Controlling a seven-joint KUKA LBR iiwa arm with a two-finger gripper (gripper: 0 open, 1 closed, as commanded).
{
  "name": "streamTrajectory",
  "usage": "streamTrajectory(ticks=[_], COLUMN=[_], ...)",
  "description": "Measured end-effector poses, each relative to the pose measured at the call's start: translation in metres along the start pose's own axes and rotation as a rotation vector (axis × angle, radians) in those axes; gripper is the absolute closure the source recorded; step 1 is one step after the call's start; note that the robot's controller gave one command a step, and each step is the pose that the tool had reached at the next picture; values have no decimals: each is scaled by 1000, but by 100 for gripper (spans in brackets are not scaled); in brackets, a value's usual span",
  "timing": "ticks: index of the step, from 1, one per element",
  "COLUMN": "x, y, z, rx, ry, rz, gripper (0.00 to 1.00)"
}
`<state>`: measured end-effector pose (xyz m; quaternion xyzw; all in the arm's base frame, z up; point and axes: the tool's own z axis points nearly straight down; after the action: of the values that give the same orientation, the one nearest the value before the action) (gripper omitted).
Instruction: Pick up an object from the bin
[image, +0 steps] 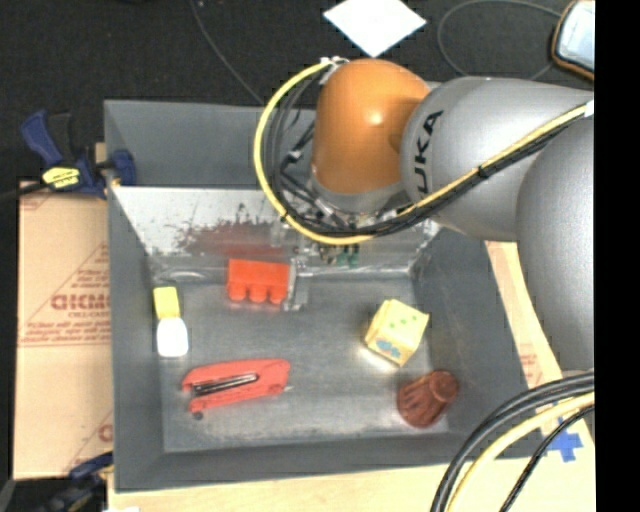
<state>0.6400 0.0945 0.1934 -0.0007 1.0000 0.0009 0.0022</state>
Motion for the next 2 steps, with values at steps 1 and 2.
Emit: streamTrajectory(ticks=[1,2], x=[-11,-16], y=[-1,3], z=[121,45], rx=[0,-2], ry=[10,-11], rz=[256,108], gripper=[0,0])
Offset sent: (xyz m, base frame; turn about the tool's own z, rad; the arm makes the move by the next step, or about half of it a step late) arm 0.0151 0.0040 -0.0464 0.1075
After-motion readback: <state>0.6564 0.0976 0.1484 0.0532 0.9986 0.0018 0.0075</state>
